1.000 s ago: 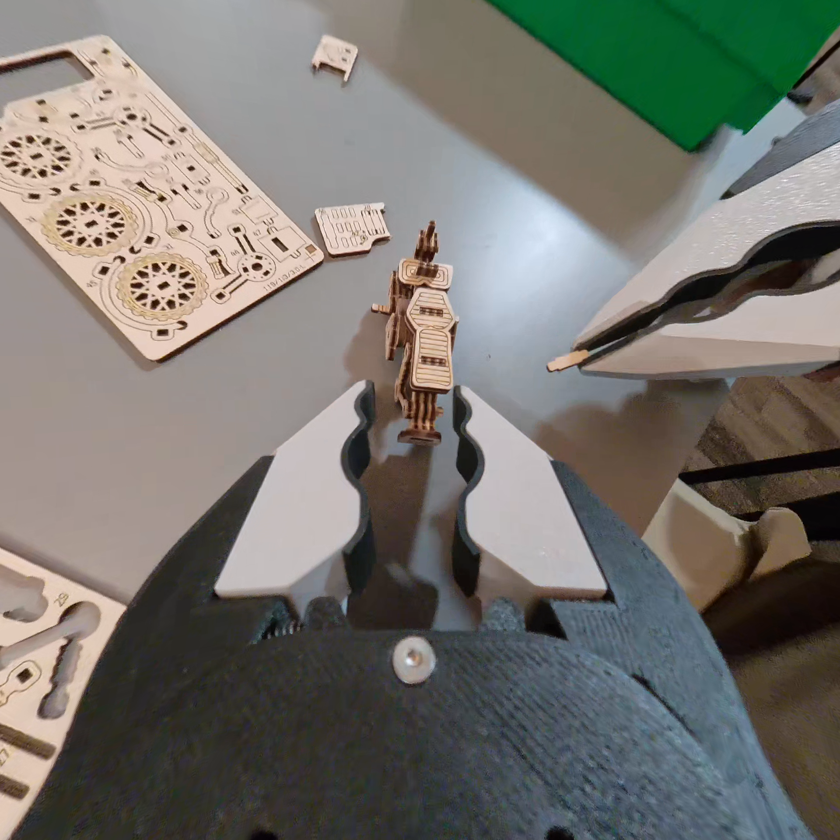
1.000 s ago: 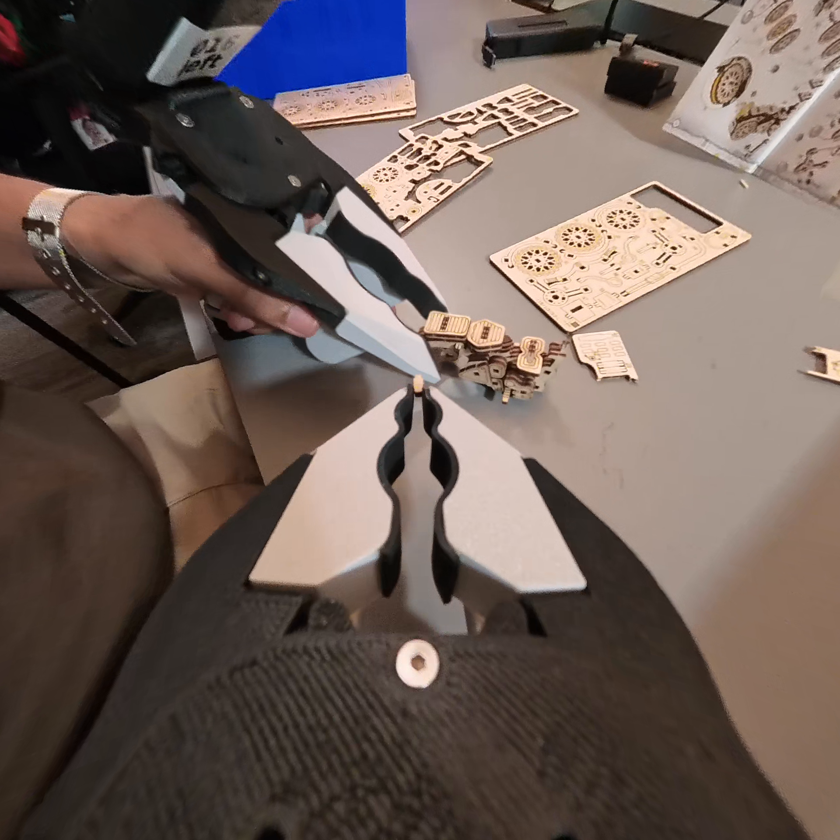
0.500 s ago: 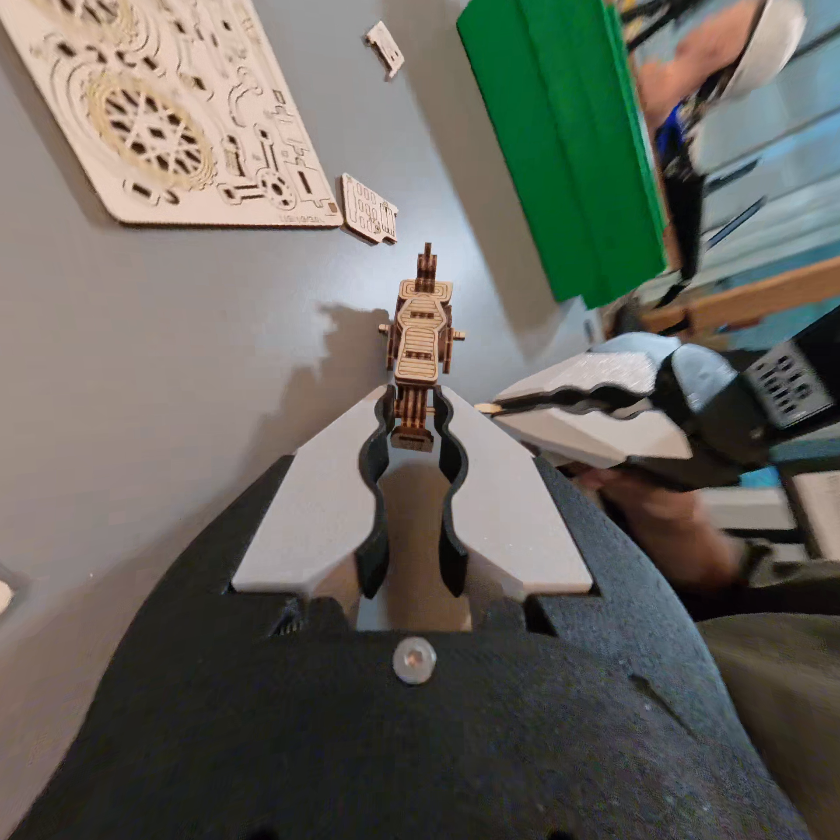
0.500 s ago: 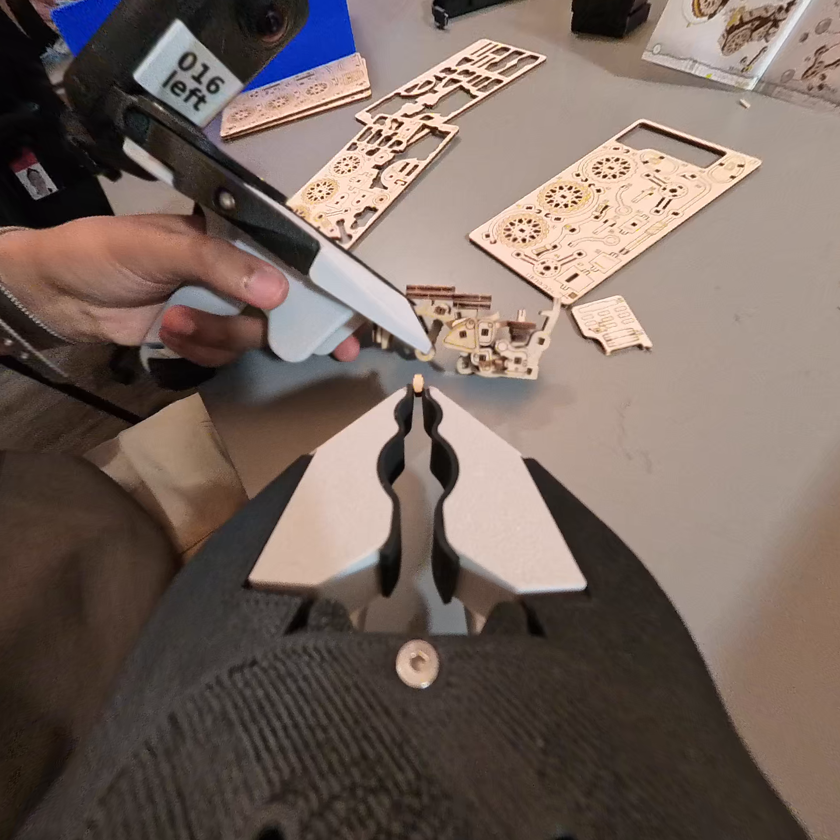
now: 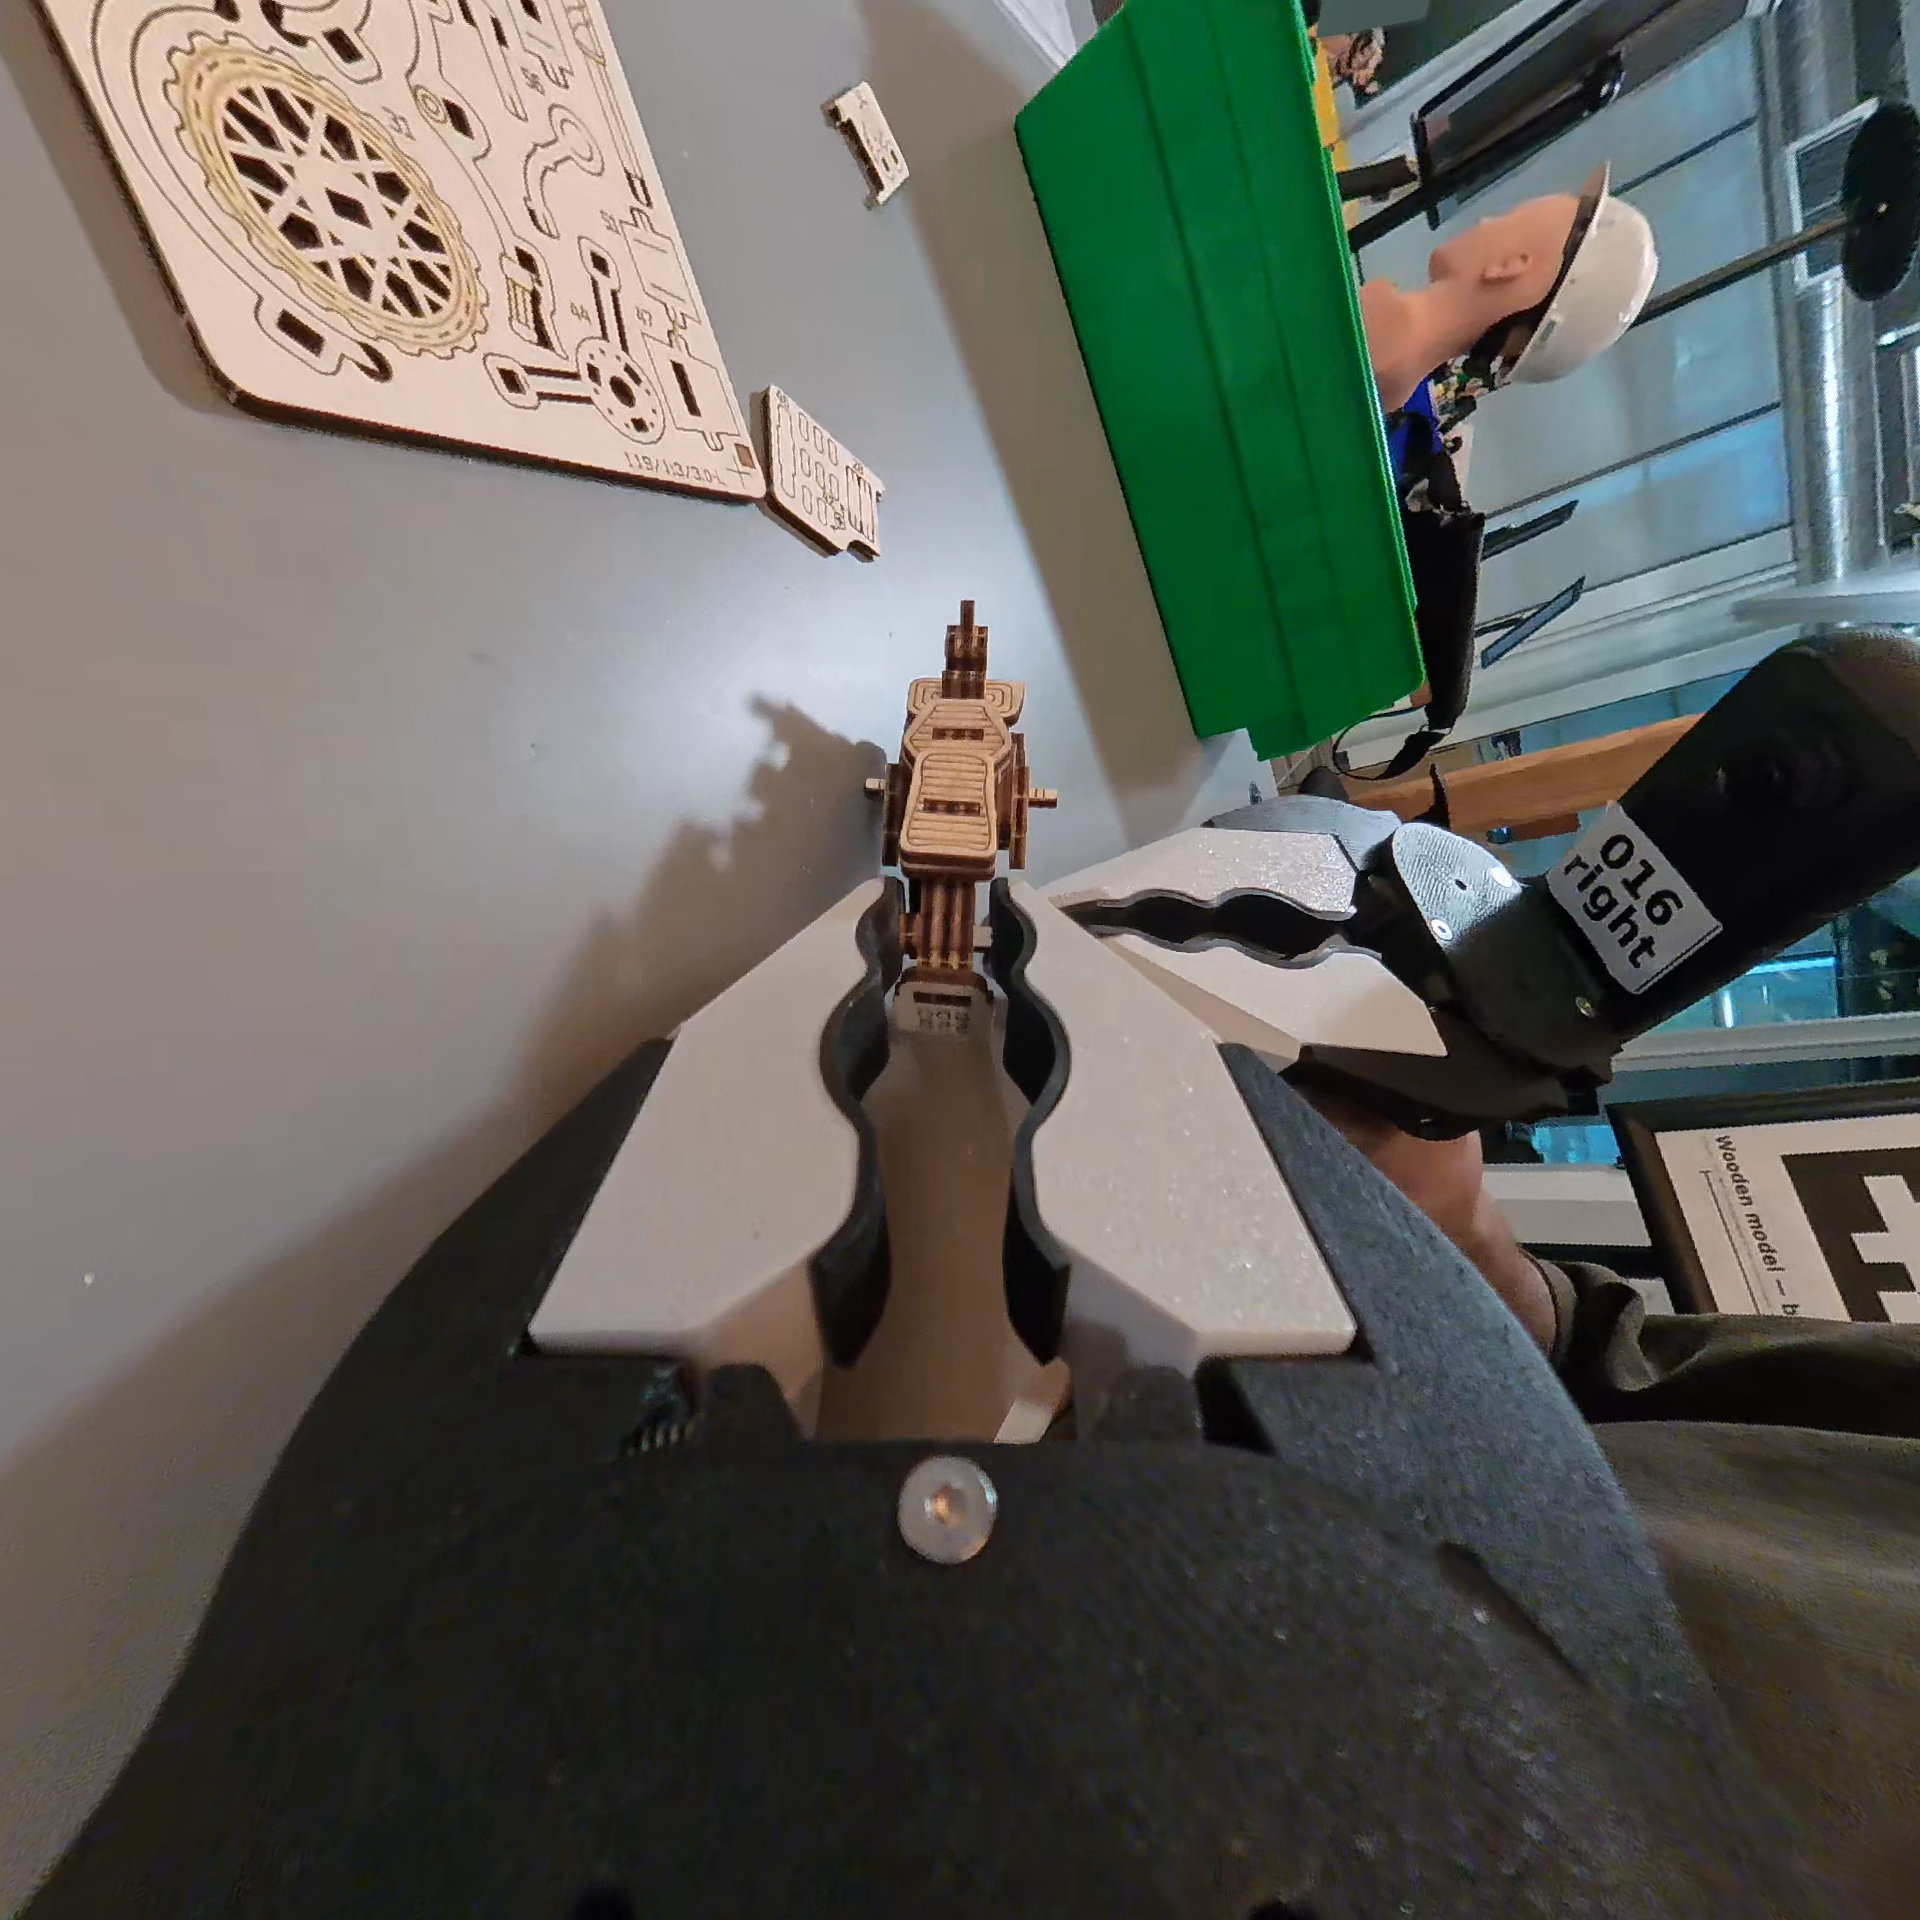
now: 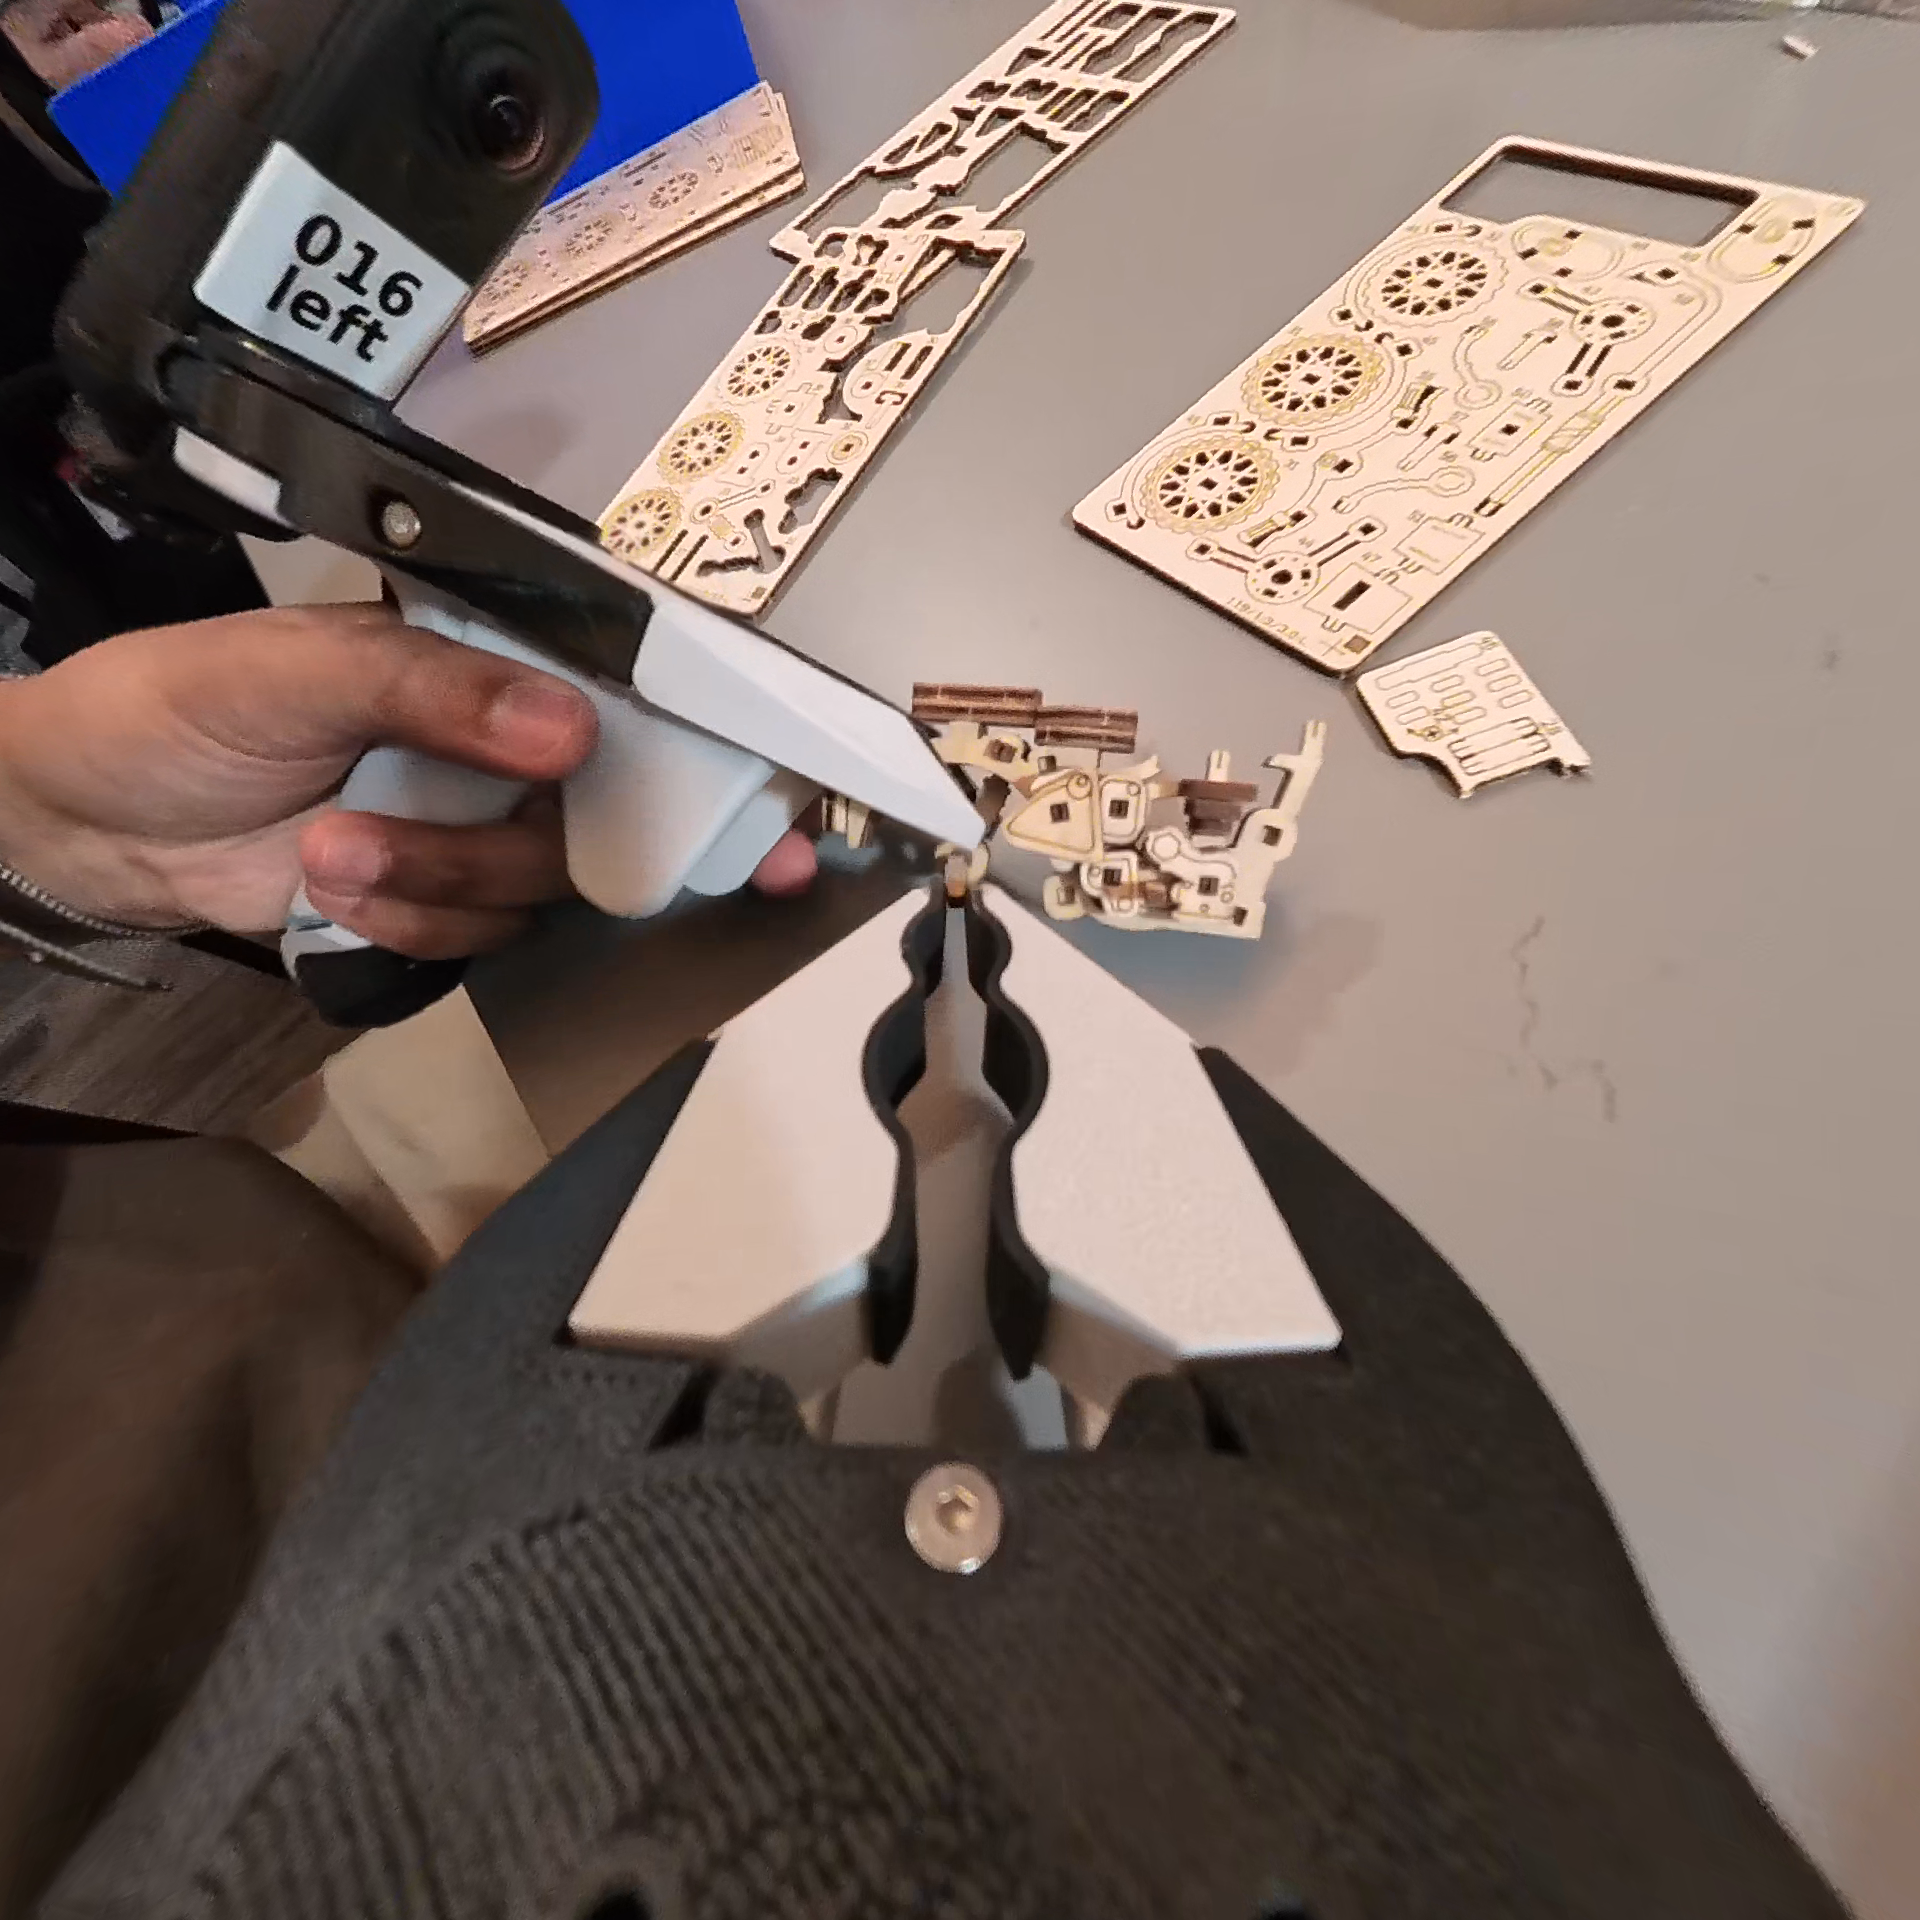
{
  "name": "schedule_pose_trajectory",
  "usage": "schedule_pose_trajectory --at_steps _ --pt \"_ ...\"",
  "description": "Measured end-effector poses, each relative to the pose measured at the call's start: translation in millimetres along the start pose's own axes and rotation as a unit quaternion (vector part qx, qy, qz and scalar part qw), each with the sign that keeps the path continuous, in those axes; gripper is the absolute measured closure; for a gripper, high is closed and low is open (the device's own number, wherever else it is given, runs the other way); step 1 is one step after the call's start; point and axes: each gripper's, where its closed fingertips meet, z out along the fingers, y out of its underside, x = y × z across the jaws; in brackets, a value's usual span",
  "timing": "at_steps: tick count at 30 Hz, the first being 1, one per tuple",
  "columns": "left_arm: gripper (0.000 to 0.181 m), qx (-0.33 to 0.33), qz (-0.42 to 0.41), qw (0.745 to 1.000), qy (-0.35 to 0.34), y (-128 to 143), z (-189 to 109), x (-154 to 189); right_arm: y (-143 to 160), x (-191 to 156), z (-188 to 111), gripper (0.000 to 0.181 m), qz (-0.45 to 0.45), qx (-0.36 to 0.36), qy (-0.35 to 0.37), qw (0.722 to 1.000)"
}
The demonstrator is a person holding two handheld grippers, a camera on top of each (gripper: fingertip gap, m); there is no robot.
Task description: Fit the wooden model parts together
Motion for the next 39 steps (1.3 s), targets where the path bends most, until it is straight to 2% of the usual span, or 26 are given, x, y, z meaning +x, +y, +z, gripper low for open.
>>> schedule_pose_trajectory --at_steps 13,21,39 --pt "0.165 -0.017 0.016 1.000 0.000 7.2 1.7 3.7 4.9 2.1 1.5 0.180 -0.036 -0.019 0.017 0.999" --pt "0.164 -0.085 0.042 0.995 0.010 23.8 -5.5 4.6 7.7 2.9 1.6 0.180 -0.054 -0.027 0.013 0.998" --pt "0.168 -0.087 0.091 0.991 0.032 26.7 -8.4 5.9 12.7 -4.3 0.0 0.180 -0.031 -0.041 -0.041 0.998"
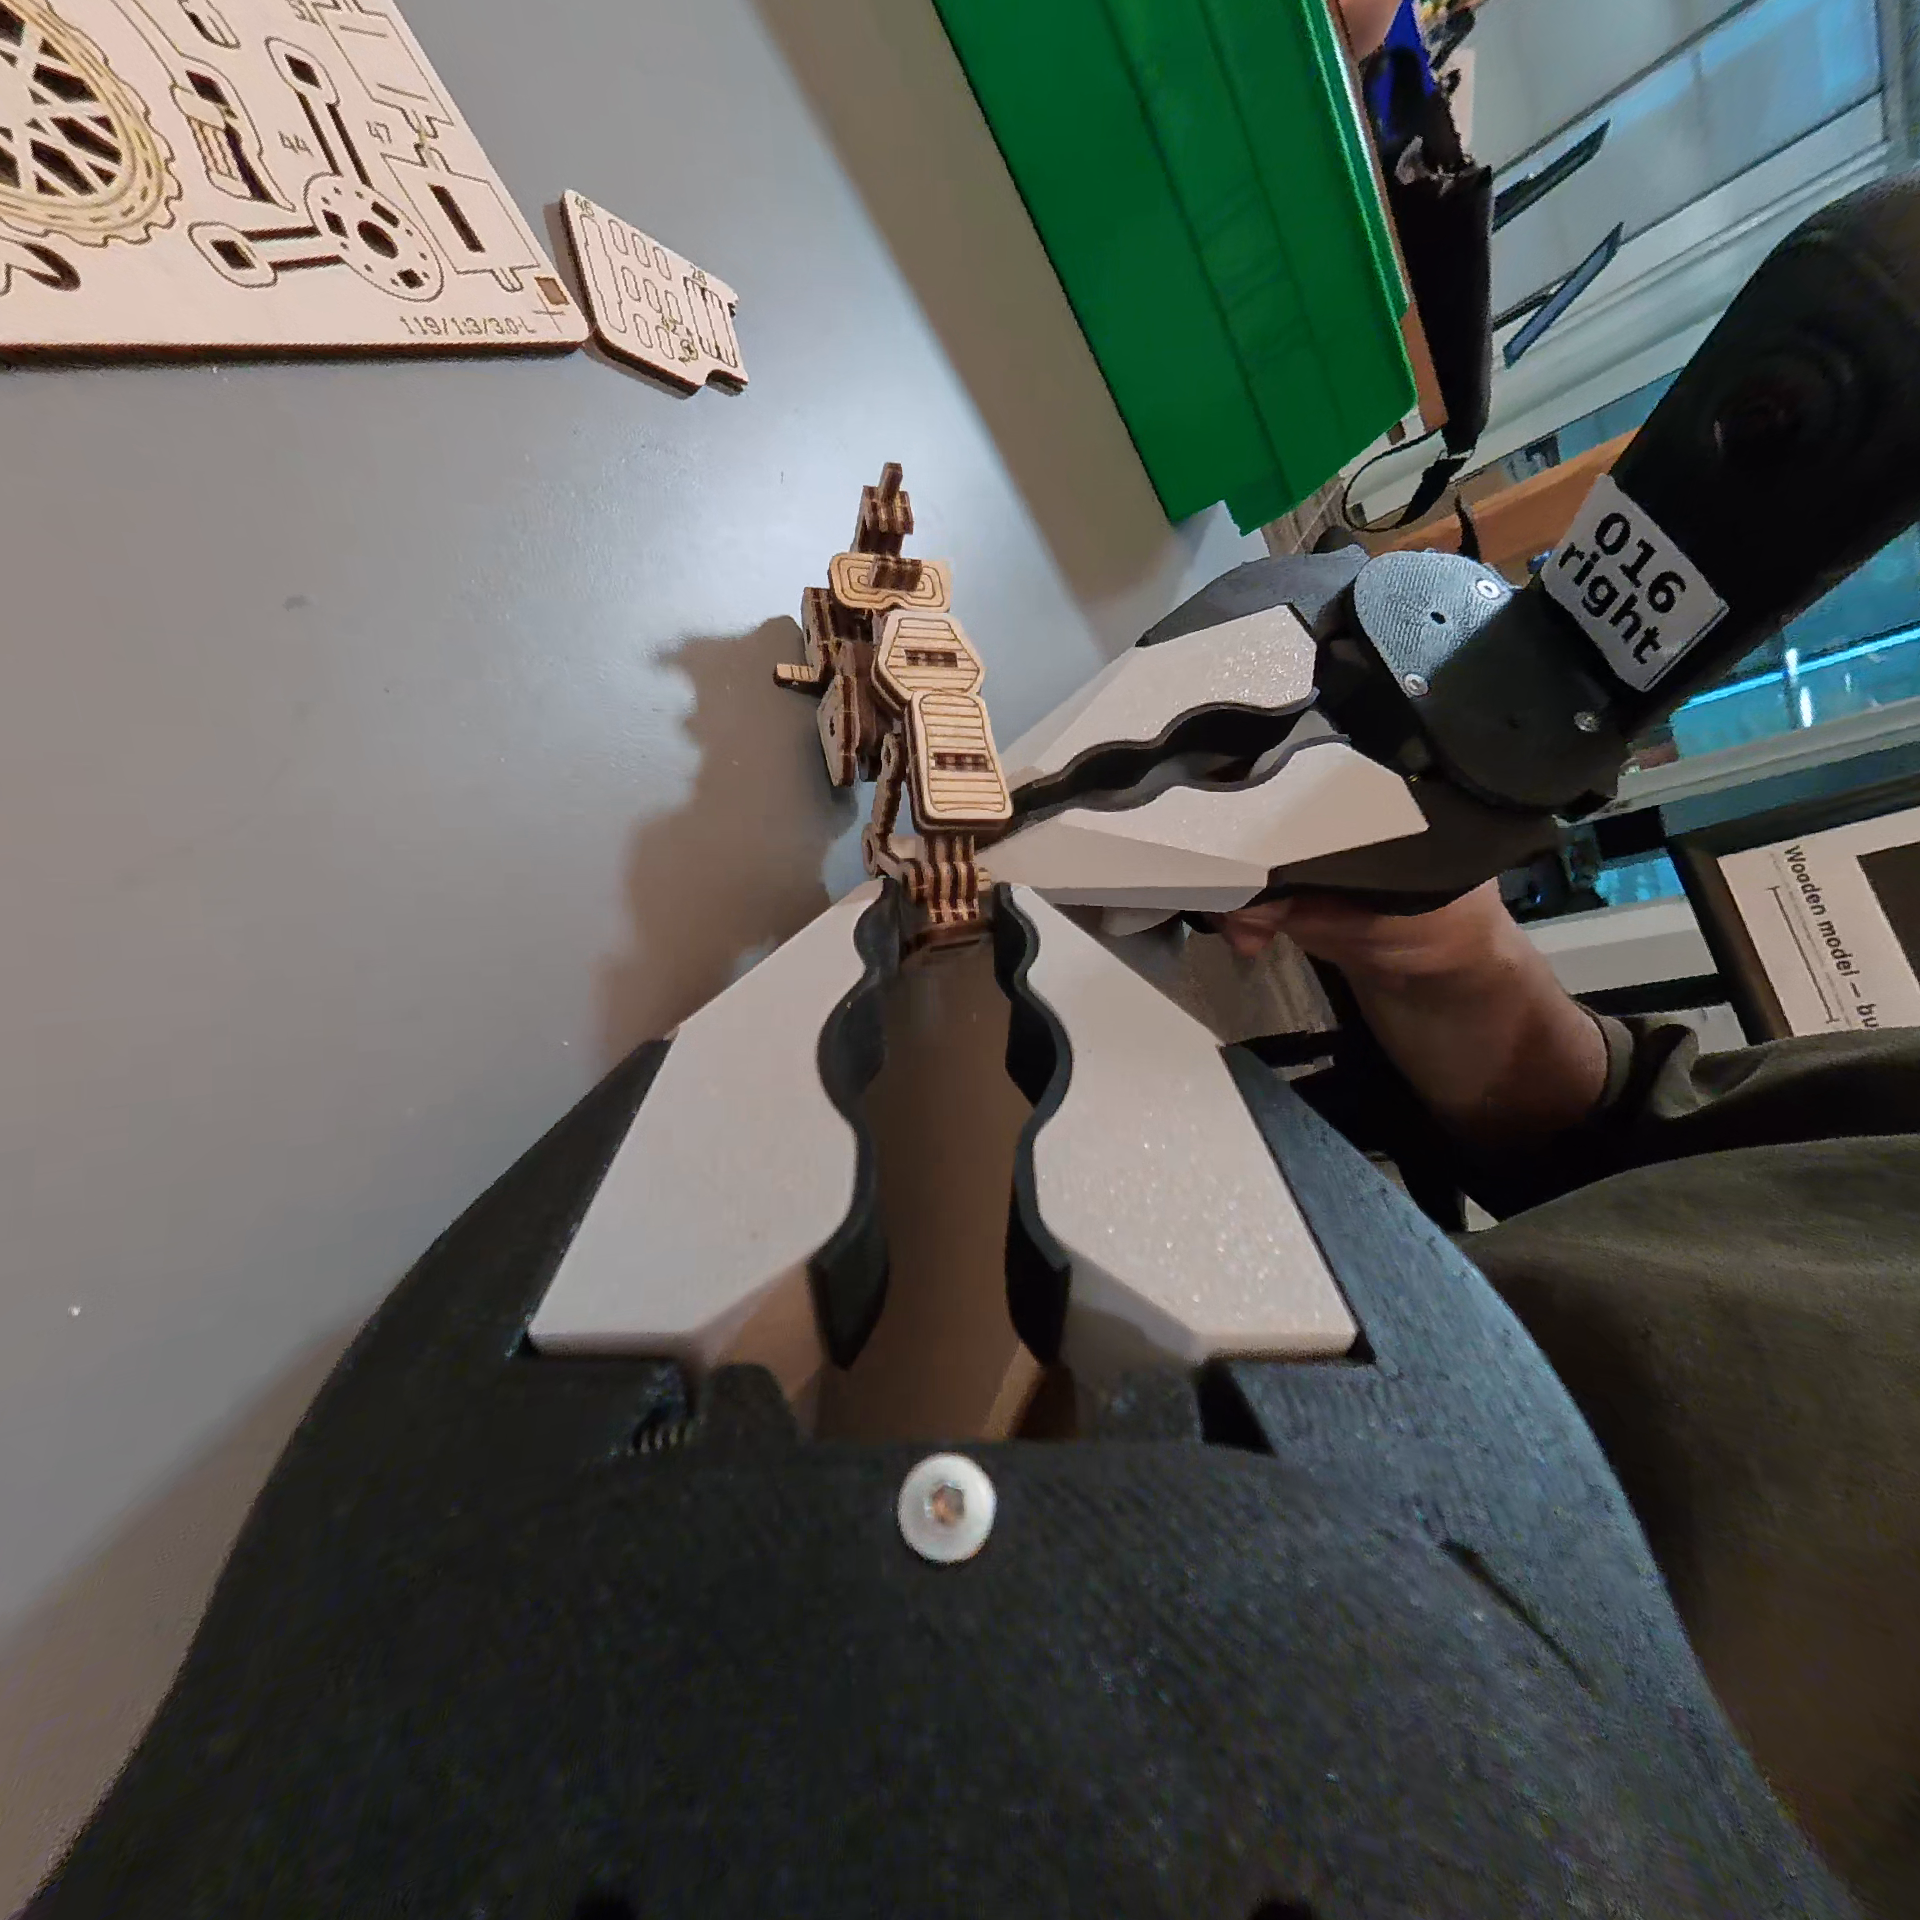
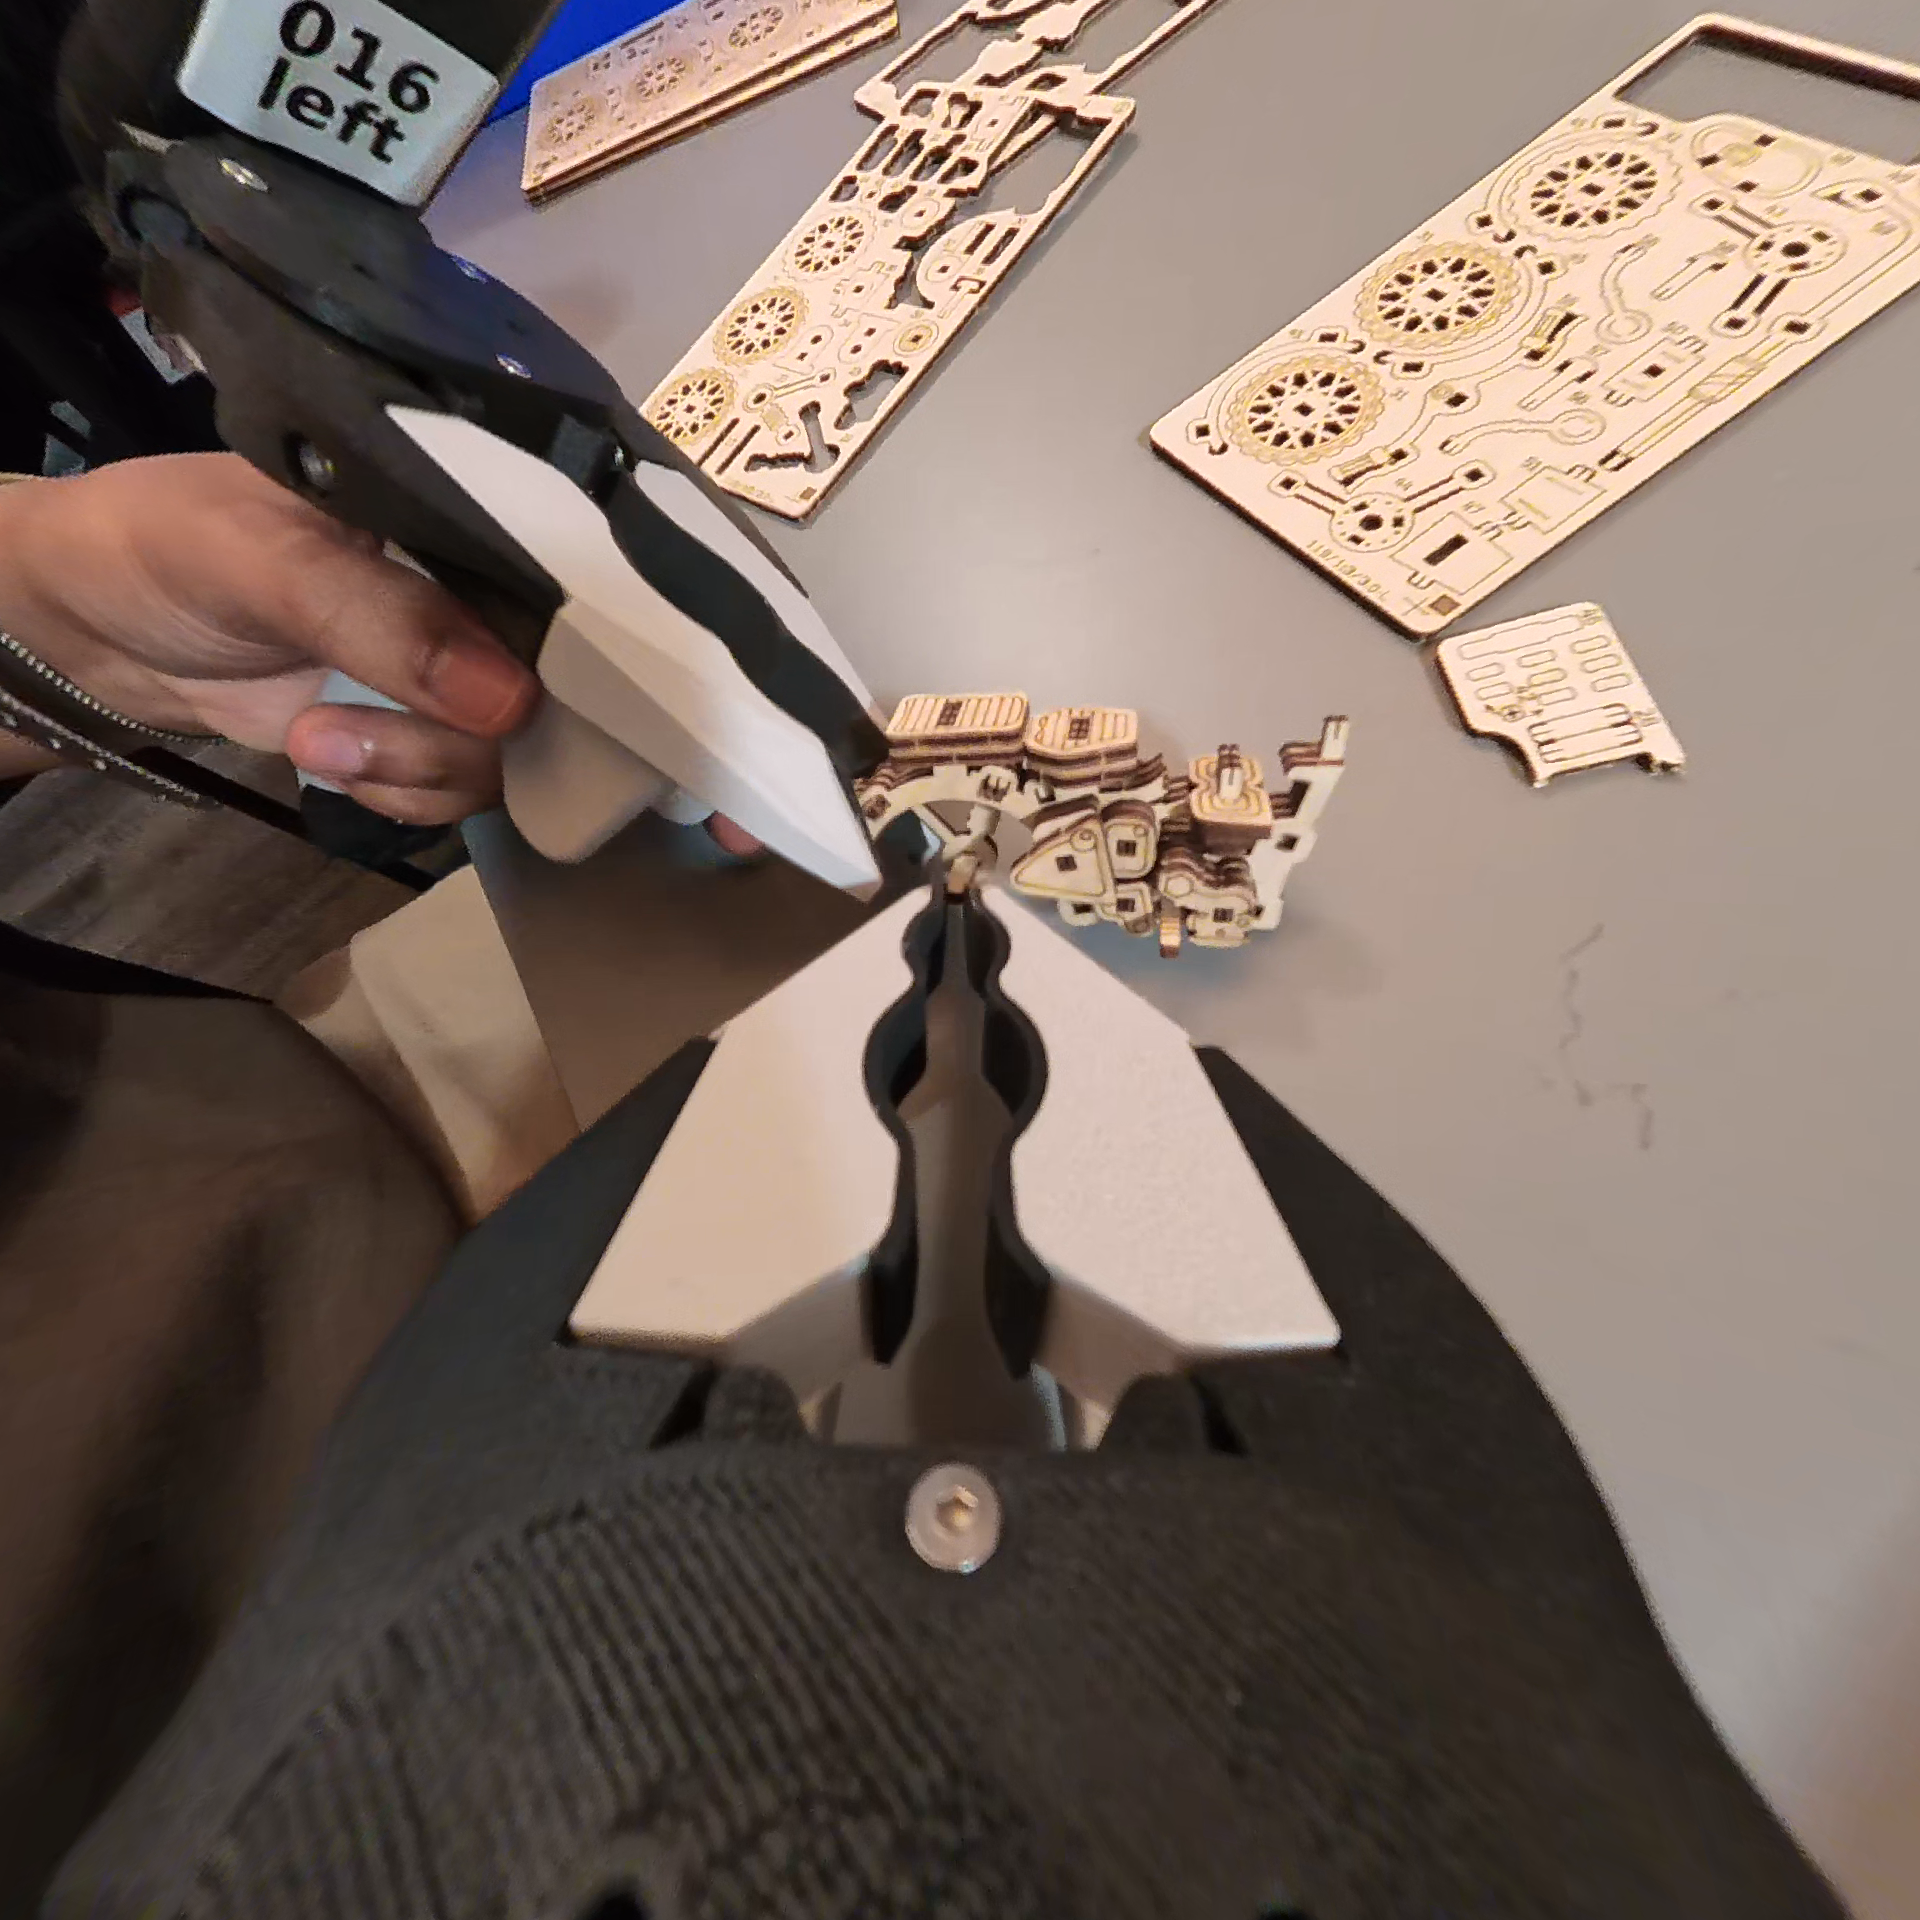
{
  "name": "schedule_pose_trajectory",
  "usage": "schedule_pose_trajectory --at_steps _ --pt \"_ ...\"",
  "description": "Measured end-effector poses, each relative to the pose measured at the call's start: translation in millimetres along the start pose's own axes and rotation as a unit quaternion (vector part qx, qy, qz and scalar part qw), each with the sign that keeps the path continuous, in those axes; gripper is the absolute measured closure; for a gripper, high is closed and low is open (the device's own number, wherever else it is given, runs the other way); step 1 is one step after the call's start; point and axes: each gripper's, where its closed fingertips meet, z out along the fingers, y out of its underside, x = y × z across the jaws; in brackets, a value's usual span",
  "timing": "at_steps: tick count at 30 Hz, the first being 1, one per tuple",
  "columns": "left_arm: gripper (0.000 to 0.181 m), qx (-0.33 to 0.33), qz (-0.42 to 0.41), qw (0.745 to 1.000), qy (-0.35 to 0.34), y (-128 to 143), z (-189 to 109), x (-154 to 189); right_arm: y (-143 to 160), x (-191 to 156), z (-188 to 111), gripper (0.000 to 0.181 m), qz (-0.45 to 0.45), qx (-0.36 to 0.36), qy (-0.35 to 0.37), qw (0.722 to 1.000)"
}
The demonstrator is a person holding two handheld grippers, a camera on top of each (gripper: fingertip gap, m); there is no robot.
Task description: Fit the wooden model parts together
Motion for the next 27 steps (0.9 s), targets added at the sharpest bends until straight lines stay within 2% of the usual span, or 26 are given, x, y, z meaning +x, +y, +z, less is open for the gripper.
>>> schedule_pose_trajectory --at_steps 5,13,18,22,27 --pt "0.168 -0.006 -0.008 1.000 0.015 0.8 -0.8 0.5 5.0 -0.8 0.7 0.180 -0.008 -0.015 -0.002 1.000" --pt "0.168 -0.012 0.017 1.000 0.005 2.0 -0.7 0.8 6.3 0.3 0.9 0.180 -0.107 -0.023 0.029 0.994" --pt "0.168 -0.019 0.043 0.999 -0.010 3.3 -0.4 0.3 6.4 0.7 1.0 0.180 -0.125 -0.024 0.034 0.991" --pt "0.167 -0.019 0.050 0.998 -0.014 3.4 -0.3 0.3 5.6 0.9 0.8 0.181 -0.094 -0.022 0.029 0.995" --pt "0.167 -0.018 0.046 0.999 -0.008 2.9 -0.6 2.8 4.1 0.4 -0.4 0.181 0.022 -0.010 -0.013 1.000"
